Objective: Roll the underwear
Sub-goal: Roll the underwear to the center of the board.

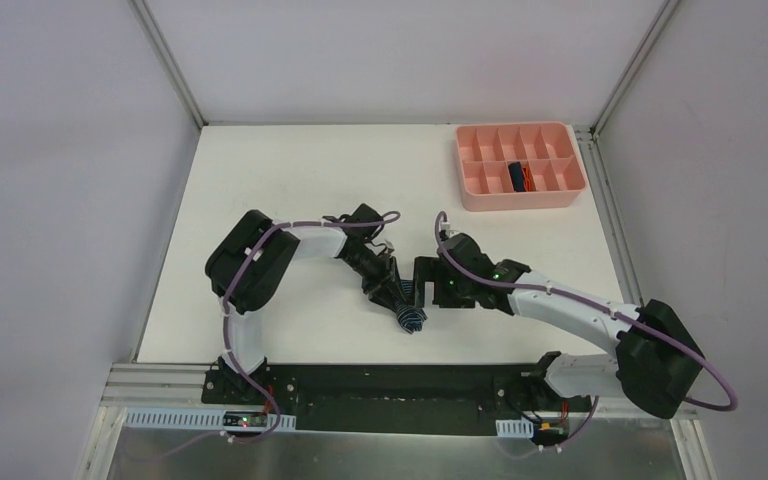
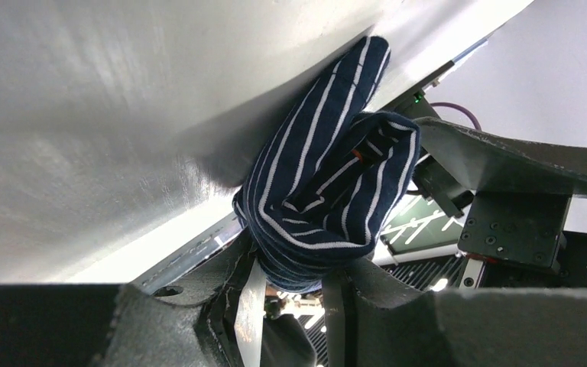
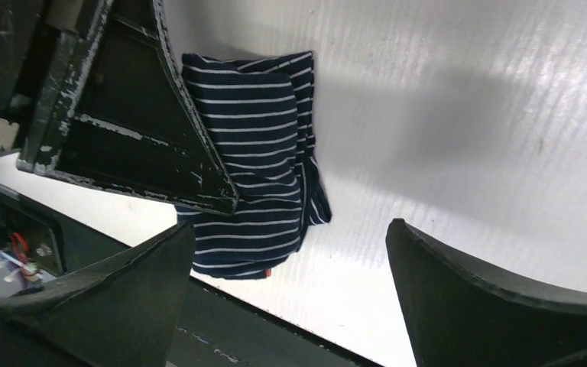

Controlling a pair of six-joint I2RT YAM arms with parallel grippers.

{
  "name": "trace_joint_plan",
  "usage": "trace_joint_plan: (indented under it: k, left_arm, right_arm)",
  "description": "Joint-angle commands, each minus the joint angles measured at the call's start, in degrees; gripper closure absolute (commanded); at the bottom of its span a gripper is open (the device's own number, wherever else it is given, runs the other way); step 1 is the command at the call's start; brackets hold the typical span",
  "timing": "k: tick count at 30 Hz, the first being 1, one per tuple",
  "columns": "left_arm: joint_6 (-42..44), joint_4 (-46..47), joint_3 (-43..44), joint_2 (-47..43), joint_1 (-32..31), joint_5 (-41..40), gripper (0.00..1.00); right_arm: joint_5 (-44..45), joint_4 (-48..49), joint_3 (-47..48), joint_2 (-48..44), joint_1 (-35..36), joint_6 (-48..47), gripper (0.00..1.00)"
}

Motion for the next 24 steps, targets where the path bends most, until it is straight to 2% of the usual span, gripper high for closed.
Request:
trace_joint_plan:
  k: [1,13,24]
  left_arm:
    - [1.97,-6.97,0.95,3.63,-0.23,-0.56,0.77]
    - [3.33,-9.79,3.26,4.65,-0.22,-0.5,0.77]
    - [3.2,-10.31,3.49,4.64,-0.22,-0.7,0.77]
  right_arm:
    - [-4.84,7.76,-3.11,-0.55,-1.73,5.35,0.03]
    - [-14.95,27.94,-14.75,1.18,-8.92,16.33,0.05]
    - [-18.97,36.77,-17.21,8.06,-10.52,21.96,0.08]
